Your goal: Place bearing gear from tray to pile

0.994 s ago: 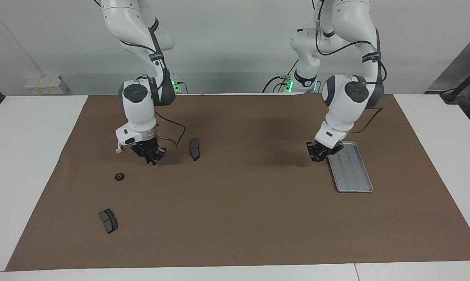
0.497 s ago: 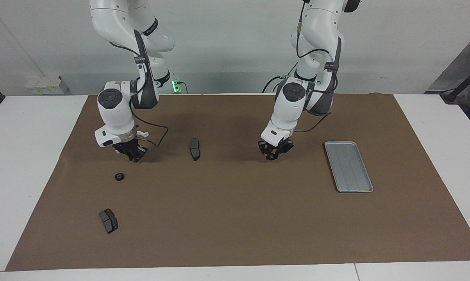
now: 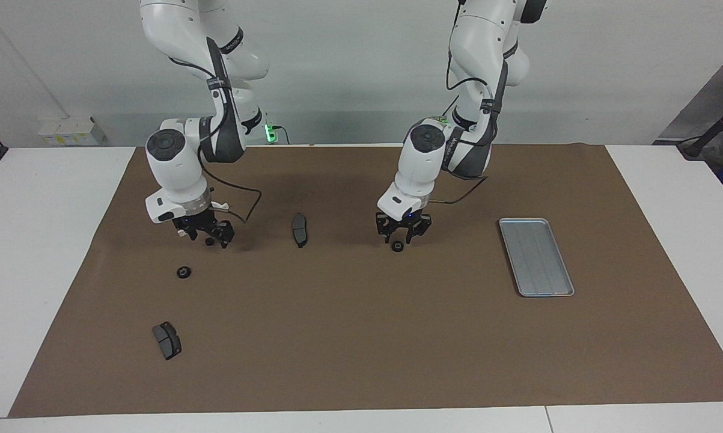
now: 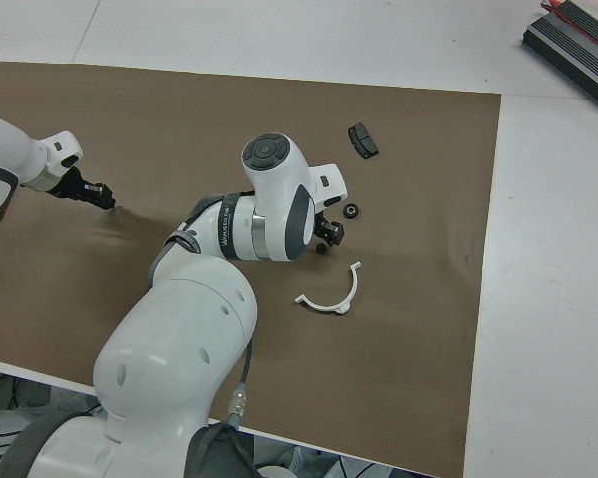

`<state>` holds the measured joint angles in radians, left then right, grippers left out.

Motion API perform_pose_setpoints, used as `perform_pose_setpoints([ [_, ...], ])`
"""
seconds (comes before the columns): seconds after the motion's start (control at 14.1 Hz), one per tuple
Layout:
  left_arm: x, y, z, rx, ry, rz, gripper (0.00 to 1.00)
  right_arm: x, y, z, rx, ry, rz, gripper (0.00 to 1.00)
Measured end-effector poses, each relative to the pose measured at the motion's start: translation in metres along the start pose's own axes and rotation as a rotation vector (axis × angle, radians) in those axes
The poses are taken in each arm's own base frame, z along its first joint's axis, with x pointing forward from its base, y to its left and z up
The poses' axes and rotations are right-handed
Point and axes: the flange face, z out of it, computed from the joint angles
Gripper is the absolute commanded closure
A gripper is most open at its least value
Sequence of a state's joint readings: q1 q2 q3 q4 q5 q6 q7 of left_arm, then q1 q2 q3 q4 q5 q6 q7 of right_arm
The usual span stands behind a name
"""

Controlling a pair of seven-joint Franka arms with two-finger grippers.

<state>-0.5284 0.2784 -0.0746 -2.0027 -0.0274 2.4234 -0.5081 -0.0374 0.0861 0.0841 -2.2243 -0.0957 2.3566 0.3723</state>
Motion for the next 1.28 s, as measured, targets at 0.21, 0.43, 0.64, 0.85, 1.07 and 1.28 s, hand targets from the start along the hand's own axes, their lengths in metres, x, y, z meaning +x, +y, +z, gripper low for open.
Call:
perform_pose_setpoints([
  [0.21,0.020,0.000,-0.027,0.014,-0.015,-0.015,0.21,0.000,-0.044,-0.029,0.020,0.035,-0.057,0.00],
  [0.43,0.064,-0.047,-0.073,0.048,-0.057,-0.062,0.21,-0.002,-0.084,-0.051,0.043,0.072,-0.102,0.00],
  [0.64,0.097,-0.127,-0.111,0.075,-0.128,-0.033,0.21,-0.009,-0.140,-0.067,0.070,0.097,-0.138,0.00],
  [0.85,0.109,-0.195,-0.139,0.080,-0.182,-0.025,0.21,-0.018,-0.210,-0.085,0.095,0.099,-0.152,0.00],
  [1.07,0.103,-0.232,-0.159,0.083,-0.222,-0.047,0.21,-0.034,-0.272,-0.088,0.122,0.105,-0.176,0.00],
  [1.28,0.094,-0.244,-0.181,0.087,-0.241,-0.067,0.19,-0.054,-0.314,-0.084,0.139,0.099,-0.173,0.00],
])
